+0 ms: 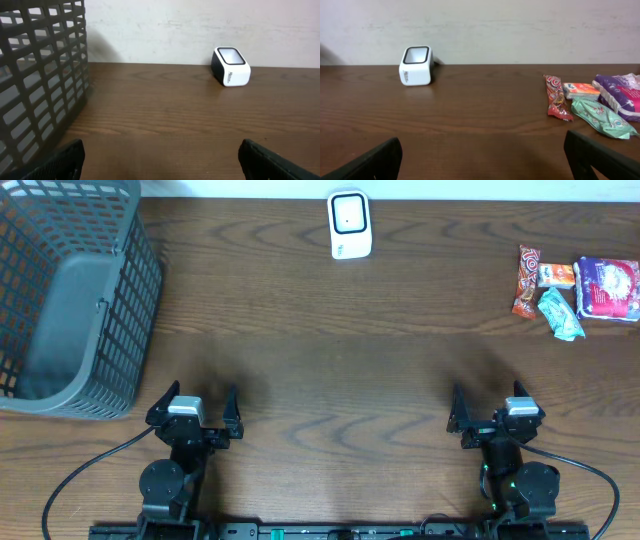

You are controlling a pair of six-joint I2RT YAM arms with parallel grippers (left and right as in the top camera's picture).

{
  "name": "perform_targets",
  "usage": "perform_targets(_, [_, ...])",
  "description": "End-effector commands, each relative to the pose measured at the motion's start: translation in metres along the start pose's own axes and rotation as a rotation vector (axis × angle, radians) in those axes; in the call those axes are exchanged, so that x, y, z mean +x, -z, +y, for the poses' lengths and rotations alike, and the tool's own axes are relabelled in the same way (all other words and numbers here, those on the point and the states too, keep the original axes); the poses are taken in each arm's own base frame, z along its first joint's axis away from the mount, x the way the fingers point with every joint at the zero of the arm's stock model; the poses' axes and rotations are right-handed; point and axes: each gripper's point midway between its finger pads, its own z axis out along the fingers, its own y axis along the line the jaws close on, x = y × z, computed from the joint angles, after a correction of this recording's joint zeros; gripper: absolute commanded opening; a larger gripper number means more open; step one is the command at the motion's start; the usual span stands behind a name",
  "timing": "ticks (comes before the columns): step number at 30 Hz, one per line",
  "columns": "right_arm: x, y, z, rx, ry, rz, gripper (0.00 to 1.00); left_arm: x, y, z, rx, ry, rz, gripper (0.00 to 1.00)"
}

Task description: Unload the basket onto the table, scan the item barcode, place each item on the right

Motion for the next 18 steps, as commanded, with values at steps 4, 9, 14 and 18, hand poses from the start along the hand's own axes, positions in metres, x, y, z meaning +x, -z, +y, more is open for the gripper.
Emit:
perform_targets(4, [0.0008, 0.0001, -0.0014, 0.008, -0.015, -0.001, 0.99, 0.0142, -0.0004, 0.0029, -0.012, 0.006, 0.044, 0.98])
perform_targets(9, [0.0007, 0.0001, -0.0015, 0.008, -0.015, -0.001, 0.99, 0.0144, -0.0004, 0.0031, -0.013, -0.006, 0.045, 0.98])
perform_targets(14, [0.0008, 0.0001, -0.0014, 0.008, -0.015, -0.001, 0.99, 0.015, -0.0003, 0.0039, -0.017, -0.057, 0.047, 0.98])
perform_targets(18, [0.0007, 0.0001, -0.0015, 0.008, -0.015, -0.001, 0.99, 0.0151, -0.0003, 0.005, -0.023, -0.058, 0.048, 0.98])
